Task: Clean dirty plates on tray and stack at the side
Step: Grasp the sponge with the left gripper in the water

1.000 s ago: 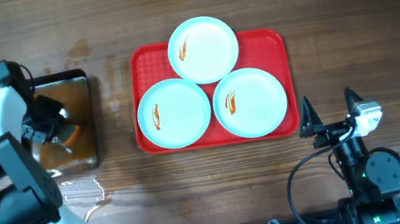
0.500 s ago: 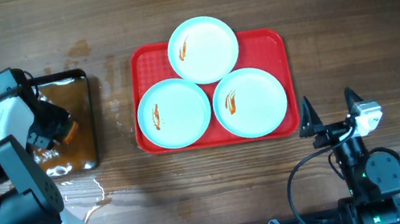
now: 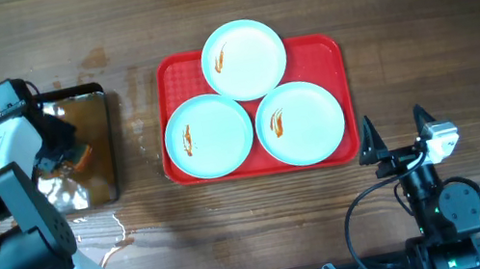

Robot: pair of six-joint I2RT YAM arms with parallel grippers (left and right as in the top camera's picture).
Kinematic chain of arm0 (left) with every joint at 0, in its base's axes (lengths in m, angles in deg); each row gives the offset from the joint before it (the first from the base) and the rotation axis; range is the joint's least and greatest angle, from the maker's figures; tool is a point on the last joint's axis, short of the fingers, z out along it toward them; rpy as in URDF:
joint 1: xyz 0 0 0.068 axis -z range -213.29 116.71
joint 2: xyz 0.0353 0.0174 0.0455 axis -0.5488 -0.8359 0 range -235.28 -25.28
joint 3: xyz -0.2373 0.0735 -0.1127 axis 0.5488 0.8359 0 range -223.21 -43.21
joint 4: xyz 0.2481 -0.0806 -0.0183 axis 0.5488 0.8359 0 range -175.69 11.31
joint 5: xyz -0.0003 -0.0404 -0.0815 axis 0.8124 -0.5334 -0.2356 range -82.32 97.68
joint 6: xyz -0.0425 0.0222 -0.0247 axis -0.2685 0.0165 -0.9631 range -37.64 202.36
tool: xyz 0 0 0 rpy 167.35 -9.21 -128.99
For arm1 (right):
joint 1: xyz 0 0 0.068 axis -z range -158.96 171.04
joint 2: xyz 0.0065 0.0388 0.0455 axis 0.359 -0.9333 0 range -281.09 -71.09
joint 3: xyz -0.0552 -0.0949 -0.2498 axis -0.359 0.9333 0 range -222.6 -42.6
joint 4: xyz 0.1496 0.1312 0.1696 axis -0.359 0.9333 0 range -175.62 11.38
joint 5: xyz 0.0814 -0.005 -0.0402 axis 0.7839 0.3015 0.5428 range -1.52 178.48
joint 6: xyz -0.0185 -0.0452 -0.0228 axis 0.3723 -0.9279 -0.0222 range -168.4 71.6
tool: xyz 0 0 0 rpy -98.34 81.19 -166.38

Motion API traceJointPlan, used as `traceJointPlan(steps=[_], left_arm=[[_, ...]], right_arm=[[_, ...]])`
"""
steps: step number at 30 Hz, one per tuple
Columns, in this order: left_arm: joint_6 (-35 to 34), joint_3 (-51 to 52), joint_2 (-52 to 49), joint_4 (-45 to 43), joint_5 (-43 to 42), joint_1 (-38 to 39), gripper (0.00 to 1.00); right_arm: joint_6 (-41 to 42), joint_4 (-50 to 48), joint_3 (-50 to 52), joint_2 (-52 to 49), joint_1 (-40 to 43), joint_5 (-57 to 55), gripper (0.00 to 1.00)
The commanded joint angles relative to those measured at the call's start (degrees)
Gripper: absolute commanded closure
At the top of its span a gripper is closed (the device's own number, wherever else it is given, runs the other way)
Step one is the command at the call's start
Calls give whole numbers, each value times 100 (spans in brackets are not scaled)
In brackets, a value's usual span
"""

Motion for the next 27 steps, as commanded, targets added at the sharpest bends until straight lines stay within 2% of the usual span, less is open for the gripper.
traceJointPlan(steps=[1, 2, 3, 4, 5, 13, 16, 20, 25, 26, 27], left_arm=[[17, 55, 83, -107, 103, -15, 96], [15, 55, 85, -129, 105, -15, 95], [15, 50, 85, -129, 103, -15, 71], [17, 50, 85, -127, 103, -15, 19], [17, 50, 85, -127, 105, -15, 0], [15, 50, 85, 442, 22, -15, 0], [17, 50, 85, 649, -538, -15, 7], [15, 50, 85, 960, -1248, -13, 7], [15, 50, 85, 979, -1187, -15, 28], [15, 50, 85, 981, -1161, -15, 36], [15, 50, 85, 979, -1106, -15, 48]], right_arm=[[-98, -15, 7, 31, 39, -79, 0], [-98, -15, 7, 31, 39, -79, 0], [-98, -15, 7, 31, 39, -76, 0], [-98, -15, 7, 31, 39, -79, 0], [-96, -15, 7, 31, 39, -79, 0], [-98, -15, 7, 31, 39, -76, 0], [-96, -15, 7, 31, 39, -76, 0], [-98, -15, 7, 31, 39, -79, 0], [-98, -15, 7, 31, 39, -76, 0], [-98, -15, 7, 31, 39, -76, 0], [-98, -15, 7, 31, 39, -79, 0]])
